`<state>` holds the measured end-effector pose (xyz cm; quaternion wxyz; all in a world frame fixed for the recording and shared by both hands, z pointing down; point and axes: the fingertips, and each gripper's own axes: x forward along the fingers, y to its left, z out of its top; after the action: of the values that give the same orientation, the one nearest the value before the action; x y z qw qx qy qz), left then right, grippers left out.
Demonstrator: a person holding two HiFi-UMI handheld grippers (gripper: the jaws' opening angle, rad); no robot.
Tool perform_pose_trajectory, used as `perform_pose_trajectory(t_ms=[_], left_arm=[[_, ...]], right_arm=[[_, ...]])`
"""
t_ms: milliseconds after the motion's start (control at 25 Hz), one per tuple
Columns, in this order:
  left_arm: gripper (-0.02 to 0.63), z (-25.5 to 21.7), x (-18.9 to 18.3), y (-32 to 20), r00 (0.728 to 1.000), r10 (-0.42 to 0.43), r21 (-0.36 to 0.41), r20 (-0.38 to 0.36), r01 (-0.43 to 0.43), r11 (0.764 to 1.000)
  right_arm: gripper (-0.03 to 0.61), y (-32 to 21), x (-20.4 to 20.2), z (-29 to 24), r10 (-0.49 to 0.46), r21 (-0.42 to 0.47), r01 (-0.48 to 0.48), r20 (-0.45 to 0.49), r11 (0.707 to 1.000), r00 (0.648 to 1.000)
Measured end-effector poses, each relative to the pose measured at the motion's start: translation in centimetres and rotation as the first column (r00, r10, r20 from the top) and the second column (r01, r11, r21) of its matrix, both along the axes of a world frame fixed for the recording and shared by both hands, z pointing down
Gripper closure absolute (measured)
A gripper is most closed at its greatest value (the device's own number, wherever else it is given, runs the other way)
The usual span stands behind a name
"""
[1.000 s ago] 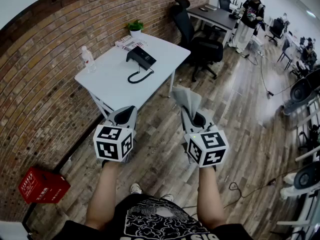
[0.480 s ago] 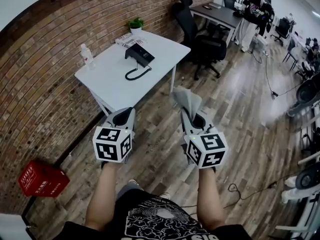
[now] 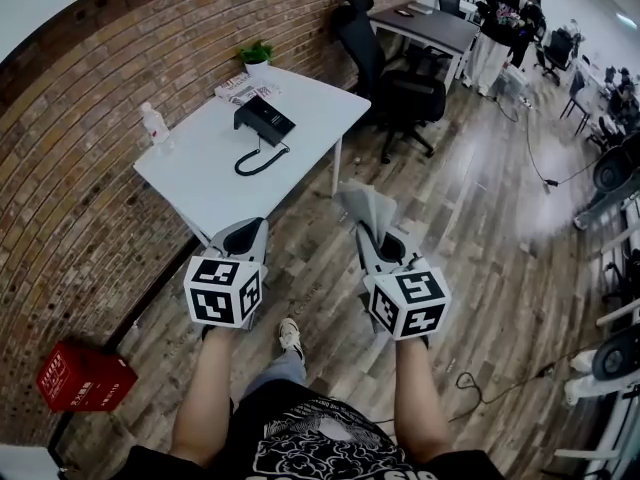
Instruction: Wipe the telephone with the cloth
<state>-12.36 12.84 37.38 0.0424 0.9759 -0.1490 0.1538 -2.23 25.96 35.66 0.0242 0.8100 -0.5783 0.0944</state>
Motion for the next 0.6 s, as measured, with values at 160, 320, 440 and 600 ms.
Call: perform_pose_trajectory(t_ms=[160, 320, 440, 600], left_arm=[[0.607, 0.3, 3.8, -3.7, 1.000, 0.020, -0.010, -0.010, -0.020, 1.000], [0.607, 0.3, 7.2, -8.3, 0.999, 0.034, -0.016, -0.003, -0.034, 0.999], [0.607, 0.1, 9.0, -12.1, 0.999, 0.034, -0.024, -0.001, -0.034, 0.999], [0.607, 0.1, 10.8, -16.3, 0.999, 0.036, -0.042, -0.004, -0.036, 0.998]], right_arm=[[0.568, -3.4, 3.4, 0.4, 0.016, -0.016, -0.017, -0.006, 1.000, 1.000], [0.568, -8.0, 6.6, 0.3, 0.025, -0.033, -0.025, -0.001, 0.999, 1.000], [0.568, -11.8, 8.3, 0.2, 0.021, -0.044, -0.021, 0.006, 0.999, 1.000], [0.568, -16.3, 9.7, 0.3, 0.010, -0.074, -0.009, 0.009, 0.997, 1.000]])
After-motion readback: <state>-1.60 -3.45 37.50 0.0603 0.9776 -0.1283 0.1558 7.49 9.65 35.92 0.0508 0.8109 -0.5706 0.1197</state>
